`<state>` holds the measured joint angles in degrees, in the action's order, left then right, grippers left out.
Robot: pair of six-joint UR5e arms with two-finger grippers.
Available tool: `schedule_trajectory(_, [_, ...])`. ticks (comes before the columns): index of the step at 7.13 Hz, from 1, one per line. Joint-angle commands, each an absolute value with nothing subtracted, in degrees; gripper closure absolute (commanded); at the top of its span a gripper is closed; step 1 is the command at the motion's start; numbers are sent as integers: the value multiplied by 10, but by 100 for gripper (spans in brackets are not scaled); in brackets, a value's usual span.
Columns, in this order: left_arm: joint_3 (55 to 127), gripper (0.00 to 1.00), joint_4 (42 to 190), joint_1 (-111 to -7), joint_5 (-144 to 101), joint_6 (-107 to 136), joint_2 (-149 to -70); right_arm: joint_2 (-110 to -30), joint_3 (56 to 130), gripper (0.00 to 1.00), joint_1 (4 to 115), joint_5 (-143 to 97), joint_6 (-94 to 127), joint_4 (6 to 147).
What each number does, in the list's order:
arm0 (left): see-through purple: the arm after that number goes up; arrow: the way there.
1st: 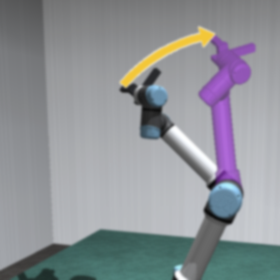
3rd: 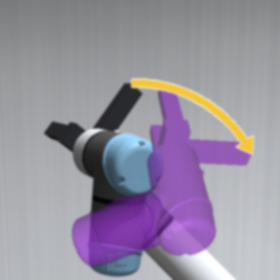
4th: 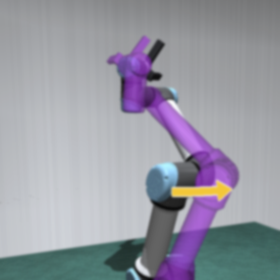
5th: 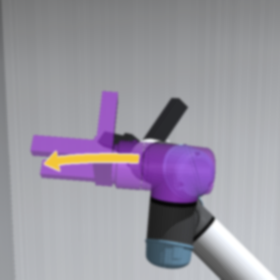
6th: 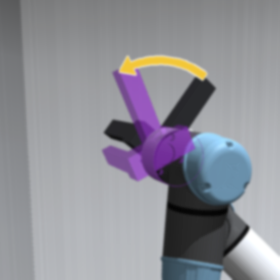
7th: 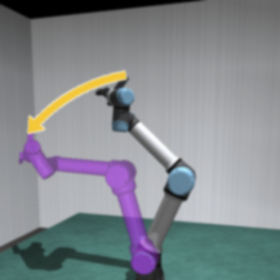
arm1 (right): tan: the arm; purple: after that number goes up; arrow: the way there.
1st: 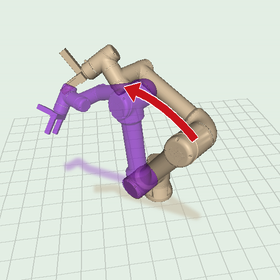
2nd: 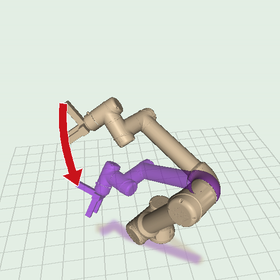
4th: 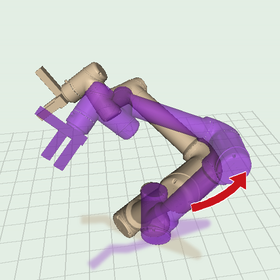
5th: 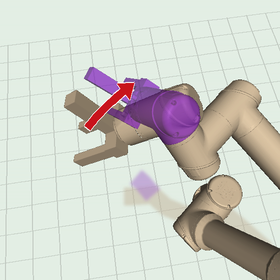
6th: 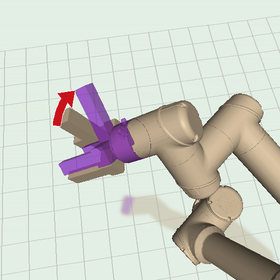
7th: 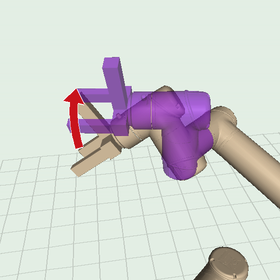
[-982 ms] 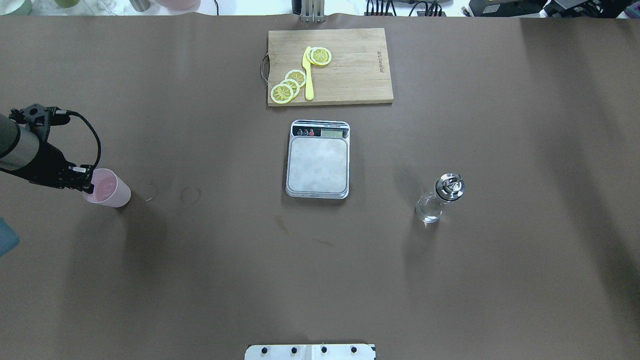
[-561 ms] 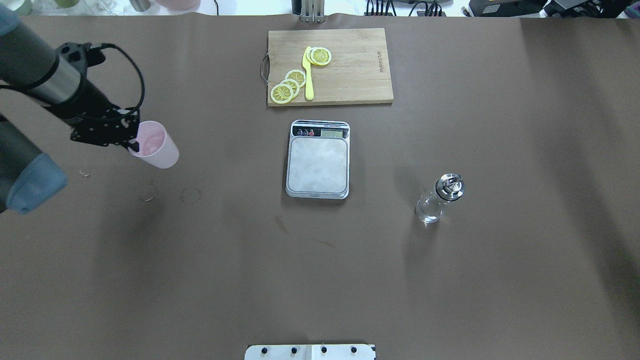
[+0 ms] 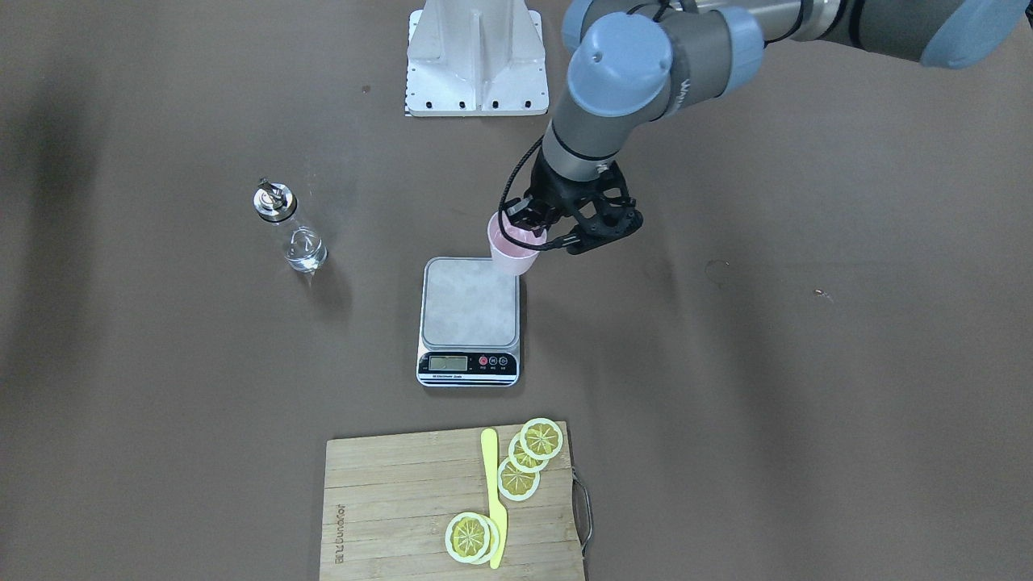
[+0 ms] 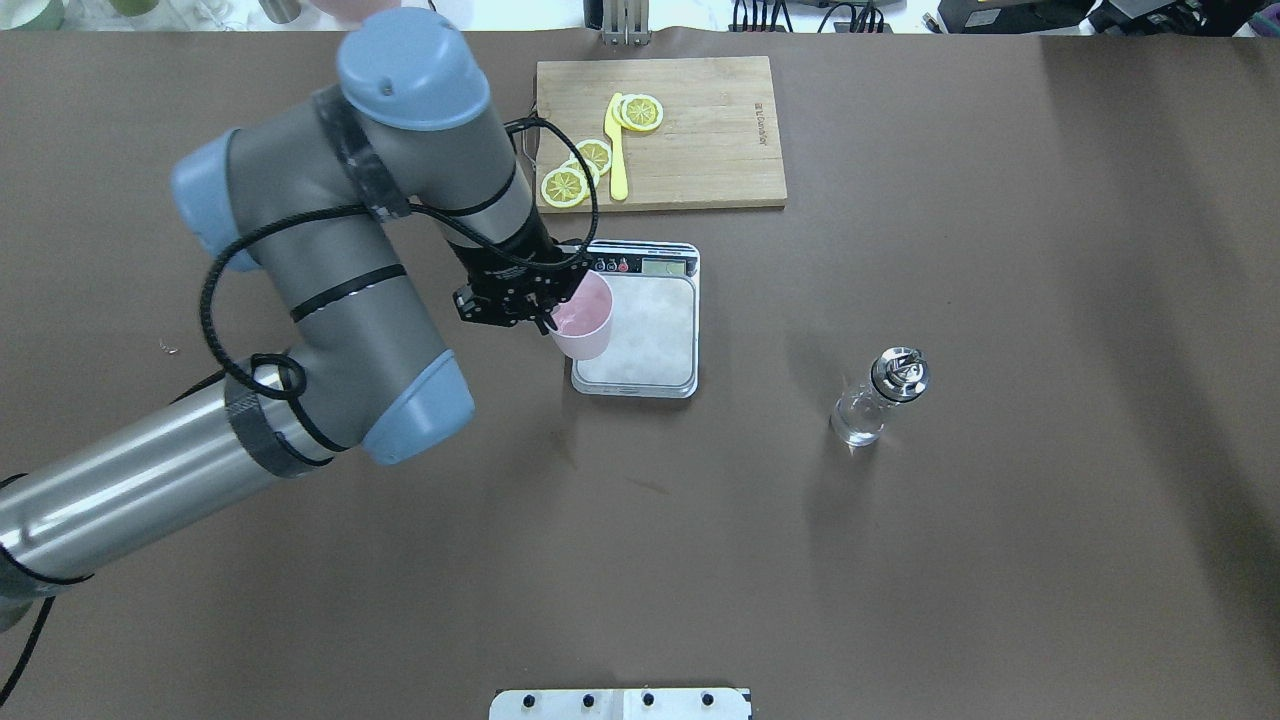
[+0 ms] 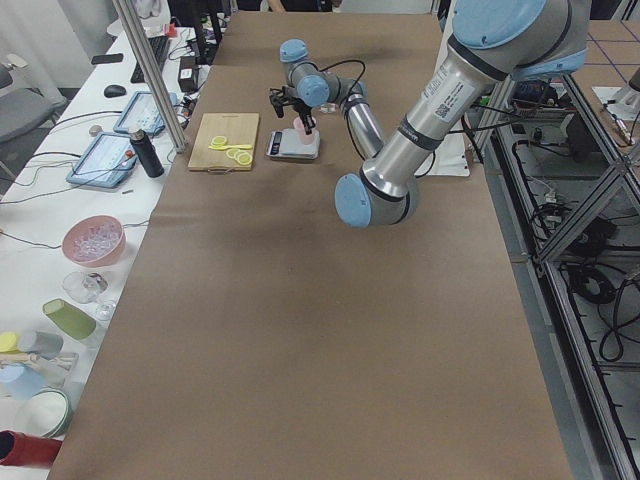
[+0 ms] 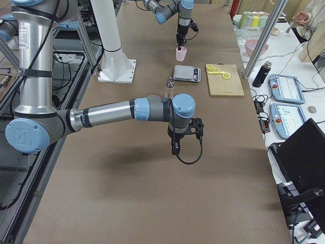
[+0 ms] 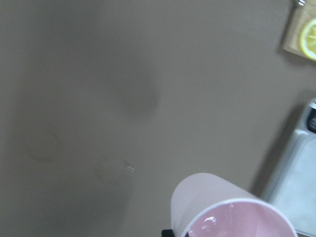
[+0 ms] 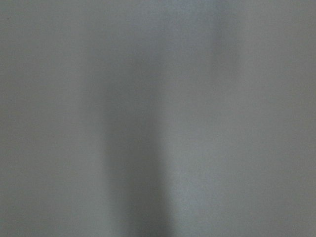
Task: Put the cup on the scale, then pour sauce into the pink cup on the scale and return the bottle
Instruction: 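Carry the pink cup with the left gripper onto the scale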
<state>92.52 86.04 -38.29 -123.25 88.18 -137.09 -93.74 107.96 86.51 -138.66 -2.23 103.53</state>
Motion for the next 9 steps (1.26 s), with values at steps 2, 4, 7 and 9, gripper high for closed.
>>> schedule_trajectory(2, [871, 100, 917, -369, -1211, 911, -1402, -894, 1138, 0, 868, -1383, -11, 1035])
schedule_trajectory(4, [831, 100, 919, -368, -1195, 913, -1435, -889, 1142, 0, 868, -1385, -16, 1029])
schedule_trajectory(7, [800, 100, 956, -359, -1173, 909, -1435, -889, 1143, 0, 867, -1383, -9, 994])
schedule_trajectory(9, [799, 100, 955, -359, -1172, 907, -1432, -890, 1150, 0, 867, -1387, -8, 994])
